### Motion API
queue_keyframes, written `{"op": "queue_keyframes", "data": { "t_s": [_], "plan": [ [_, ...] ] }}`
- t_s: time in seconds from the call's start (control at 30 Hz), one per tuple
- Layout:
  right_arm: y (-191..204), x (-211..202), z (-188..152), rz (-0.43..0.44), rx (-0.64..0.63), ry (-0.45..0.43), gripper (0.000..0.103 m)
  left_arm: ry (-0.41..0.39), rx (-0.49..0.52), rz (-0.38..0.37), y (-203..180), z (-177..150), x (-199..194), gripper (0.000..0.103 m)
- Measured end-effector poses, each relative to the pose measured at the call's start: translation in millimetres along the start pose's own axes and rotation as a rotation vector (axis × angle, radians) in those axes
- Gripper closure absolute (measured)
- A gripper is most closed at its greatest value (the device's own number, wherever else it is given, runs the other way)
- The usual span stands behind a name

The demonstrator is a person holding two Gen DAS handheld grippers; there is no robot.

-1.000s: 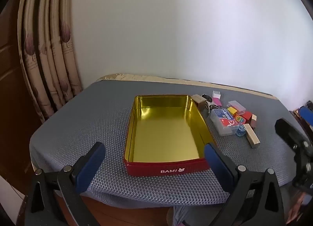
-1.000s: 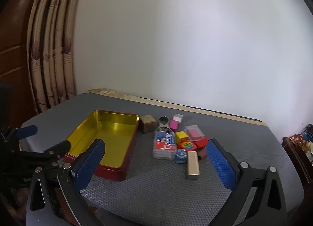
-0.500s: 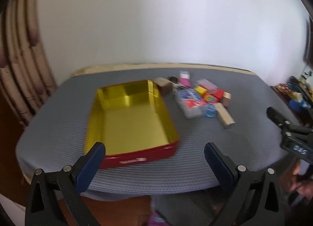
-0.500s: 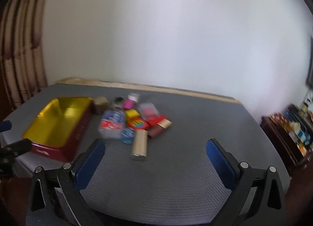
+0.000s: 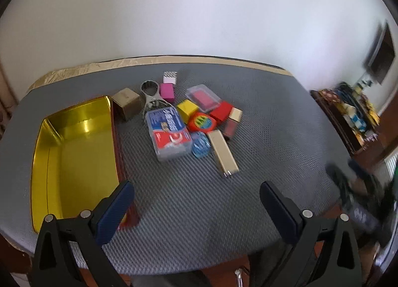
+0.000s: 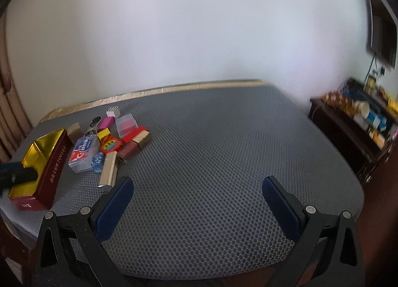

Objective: Organize rigid objects
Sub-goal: 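Move both tools toward the object cluster beside the gold tray, then grasp the blue-and-red floss pick box with the left gripper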

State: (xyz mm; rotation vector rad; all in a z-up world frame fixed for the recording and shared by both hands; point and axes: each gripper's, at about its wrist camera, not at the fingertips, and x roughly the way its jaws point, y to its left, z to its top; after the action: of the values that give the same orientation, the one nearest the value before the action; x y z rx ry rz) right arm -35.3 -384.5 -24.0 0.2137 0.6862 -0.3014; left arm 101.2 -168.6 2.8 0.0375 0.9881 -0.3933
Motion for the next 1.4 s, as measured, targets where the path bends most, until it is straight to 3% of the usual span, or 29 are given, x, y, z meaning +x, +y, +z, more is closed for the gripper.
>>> {"op": "queue_keyframes", "data": {
  "t_s": [0.23, 0.37, 0.83, 1.03, 1.13, 1.23, 1.4],
  "plan": [
    [-3, 21, -7, 0.024, 0.016, 0.068, 0.000, 0.098, -0.167, -0.120, 32, 61, 47, 0.000],
    [-6, 33, -8, 0.020, 0.030, 0.097, 0.000, 0.158, -0.200, -0.113, 36, 80, 75, 0.000],
    [-10, 54, -13, 0.029, 0.043, 0.153, 0.000, 0.302, -0.237, -0.027, 57, 83, 134, 0.000],
    [-8, 58, -14, 0.029, 0.045, 0.162, 0.000, 0.317, -0.257, -0.012, 71, 80, 150, 0.000],
    [-7, 59, -15, 0.030, 0.041, 0.164, 0.000, 0.313, -0.207, 0.028, 68, 80, 153, 0.010],
    [-1, 61, -15, 0.031, 0.033, 0.164, 0.000, 0.319, -0.161, 0.090, 61, 82, 157, 0.038],
    [1, 62, -15, 0.033, 0.026, 0.165, 0.000, 0.302, -0.121, 0.074, 60, 83, 157, 0.039]
  ]
}}
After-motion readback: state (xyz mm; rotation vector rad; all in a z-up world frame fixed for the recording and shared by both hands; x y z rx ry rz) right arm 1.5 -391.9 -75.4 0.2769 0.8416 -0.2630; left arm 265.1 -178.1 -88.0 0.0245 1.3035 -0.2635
